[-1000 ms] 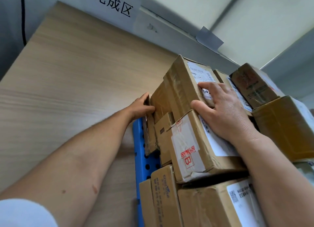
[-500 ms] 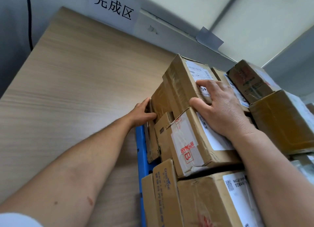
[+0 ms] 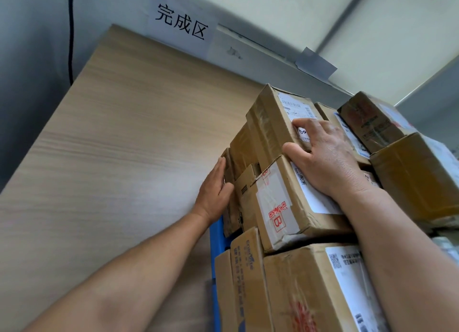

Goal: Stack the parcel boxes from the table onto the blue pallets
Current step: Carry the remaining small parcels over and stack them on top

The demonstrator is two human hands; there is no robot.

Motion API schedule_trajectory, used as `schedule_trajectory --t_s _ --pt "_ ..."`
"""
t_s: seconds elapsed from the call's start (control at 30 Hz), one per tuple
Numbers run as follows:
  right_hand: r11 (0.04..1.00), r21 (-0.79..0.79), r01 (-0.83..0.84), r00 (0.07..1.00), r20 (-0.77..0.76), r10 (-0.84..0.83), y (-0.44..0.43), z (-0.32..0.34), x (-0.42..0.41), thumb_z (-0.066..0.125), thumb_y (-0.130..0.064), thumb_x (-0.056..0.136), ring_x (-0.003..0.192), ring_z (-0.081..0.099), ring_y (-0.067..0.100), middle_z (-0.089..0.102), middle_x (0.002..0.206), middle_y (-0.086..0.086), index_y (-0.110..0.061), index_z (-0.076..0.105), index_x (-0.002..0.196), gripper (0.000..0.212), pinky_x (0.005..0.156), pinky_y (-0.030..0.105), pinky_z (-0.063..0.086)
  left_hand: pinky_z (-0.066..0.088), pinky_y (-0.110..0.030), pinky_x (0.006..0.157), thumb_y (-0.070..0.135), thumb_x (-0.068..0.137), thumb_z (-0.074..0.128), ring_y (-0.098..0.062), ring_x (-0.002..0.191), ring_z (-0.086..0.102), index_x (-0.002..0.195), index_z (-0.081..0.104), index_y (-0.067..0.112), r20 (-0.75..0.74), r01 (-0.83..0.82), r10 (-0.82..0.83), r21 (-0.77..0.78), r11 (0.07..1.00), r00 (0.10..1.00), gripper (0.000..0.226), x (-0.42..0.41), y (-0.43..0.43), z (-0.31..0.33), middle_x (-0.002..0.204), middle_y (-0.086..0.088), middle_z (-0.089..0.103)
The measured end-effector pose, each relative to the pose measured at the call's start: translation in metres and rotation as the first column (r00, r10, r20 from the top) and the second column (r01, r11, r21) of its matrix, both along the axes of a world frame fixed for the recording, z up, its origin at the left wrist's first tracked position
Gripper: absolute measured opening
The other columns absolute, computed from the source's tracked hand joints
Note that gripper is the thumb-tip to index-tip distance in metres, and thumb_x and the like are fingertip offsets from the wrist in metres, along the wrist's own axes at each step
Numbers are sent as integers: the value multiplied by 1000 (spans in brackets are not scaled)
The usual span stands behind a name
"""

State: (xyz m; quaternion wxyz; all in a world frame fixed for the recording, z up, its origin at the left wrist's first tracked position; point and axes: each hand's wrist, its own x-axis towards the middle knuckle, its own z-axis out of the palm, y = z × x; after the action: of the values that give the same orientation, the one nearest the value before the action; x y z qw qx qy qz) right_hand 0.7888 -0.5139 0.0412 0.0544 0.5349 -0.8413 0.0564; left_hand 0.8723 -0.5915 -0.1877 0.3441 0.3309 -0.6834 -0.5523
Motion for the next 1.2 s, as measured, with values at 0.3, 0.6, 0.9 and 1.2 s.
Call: schedule_trajectory --t_s 0.3,0.6,0.9,1.2 --pt "1000 15 1 1000 14 -1 1 1 -3 51 -50 89 137 27 23 34 150 2 -35 37 141 56 109 41 23 22 -45 116 35 82 27 -17 143 22 152 11 19 99 -7 10 -33 999 995 73 -11 9 2 157 -2 21" --pt "993 98 -65 998 7 65 20 8 -10 35 -69 89 146 13 24 17 159 2 -32 24 150 72 116 46 14 12 -24 116 49 97 27 -1 141 15 150 14 28 -95 -139 172 284 949 980 59 44 104 19 157 11 16" --pt "972 129 -198 979 77 189 74 18 -18 32 -70 88 148 8 23 11 161 -2 -43 19 149 68 118 49 11 17 -37 119 84 75 32 5 139 21 148 21 40 -177 -130 207 368 921 962 86 53 197 16 152 22 24" --pt "973 149 -174 983 89 162 90 3 -24 31 -64 93 146 11 23 15 160 0 -39 22 150 63 115 47 14 15 -41 119 87 73 30 3 140 18 141 18 53 -201 -121 216 402 908 955 77 43 217 17 153 23 20"
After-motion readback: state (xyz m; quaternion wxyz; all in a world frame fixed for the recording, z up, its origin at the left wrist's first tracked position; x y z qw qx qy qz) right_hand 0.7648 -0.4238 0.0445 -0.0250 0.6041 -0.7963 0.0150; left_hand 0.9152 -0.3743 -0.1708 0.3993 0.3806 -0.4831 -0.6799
